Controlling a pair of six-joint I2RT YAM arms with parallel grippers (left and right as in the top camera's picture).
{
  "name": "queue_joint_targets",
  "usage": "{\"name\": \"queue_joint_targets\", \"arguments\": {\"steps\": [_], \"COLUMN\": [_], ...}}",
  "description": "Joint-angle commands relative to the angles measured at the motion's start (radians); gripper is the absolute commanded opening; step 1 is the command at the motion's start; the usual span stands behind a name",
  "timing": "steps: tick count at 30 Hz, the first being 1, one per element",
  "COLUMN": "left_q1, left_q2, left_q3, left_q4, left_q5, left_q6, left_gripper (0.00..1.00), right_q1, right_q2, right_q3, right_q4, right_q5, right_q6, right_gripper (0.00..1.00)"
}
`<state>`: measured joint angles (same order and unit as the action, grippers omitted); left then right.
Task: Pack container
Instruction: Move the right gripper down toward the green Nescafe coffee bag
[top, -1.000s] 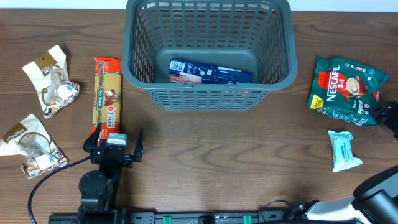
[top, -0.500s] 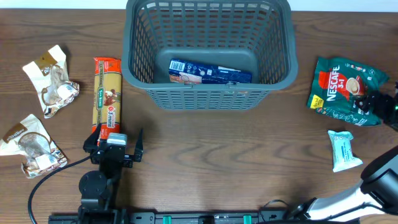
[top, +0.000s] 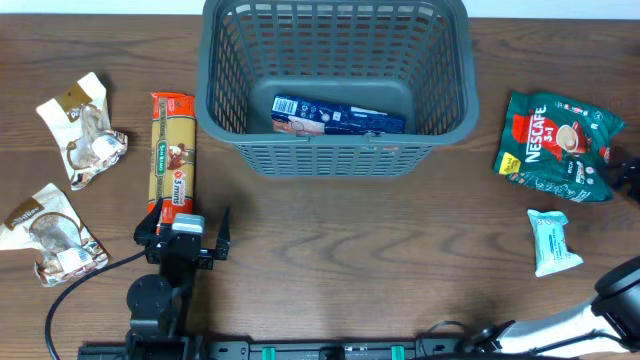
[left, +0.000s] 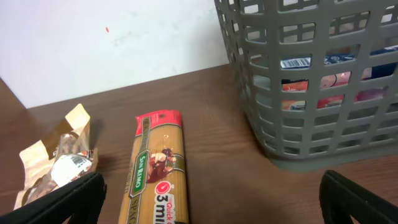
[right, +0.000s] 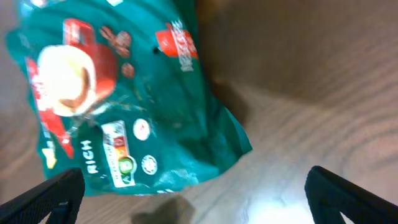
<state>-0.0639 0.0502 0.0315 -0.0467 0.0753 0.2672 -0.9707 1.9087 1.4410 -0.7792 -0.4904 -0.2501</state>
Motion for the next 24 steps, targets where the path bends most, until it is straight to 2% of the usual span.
{"name": "queue_joint_targets", "arguments": {"steps": [1,16,24], "left_q1": [-0.005,-0.005,-0.005], "left_q2": [-0.007,-0.007,-0.007], "left_q3": [-0.027,-0.027,-0.027], "left_q4": [-0.016,-0.016,-0.016], "left_q5": [0.011,0.011,0.011], "left_q6": [0.012,0.012,0.012], "left_gripper": [0.99,0.99,0.99], "right_q1": [-0.026,-0.045,-0.042], "right_q2": [0.011,0.135,0.167], "right_q3": [0.018,0.018,0.018], "right_q4": [0.010,0.018,0.032], "right_q5": [-0.143,-0.164,-0.231], "right_q6": [-0.060,-0.091,-0.177], "right_gripper": [0.99,0.99,0.99]}}
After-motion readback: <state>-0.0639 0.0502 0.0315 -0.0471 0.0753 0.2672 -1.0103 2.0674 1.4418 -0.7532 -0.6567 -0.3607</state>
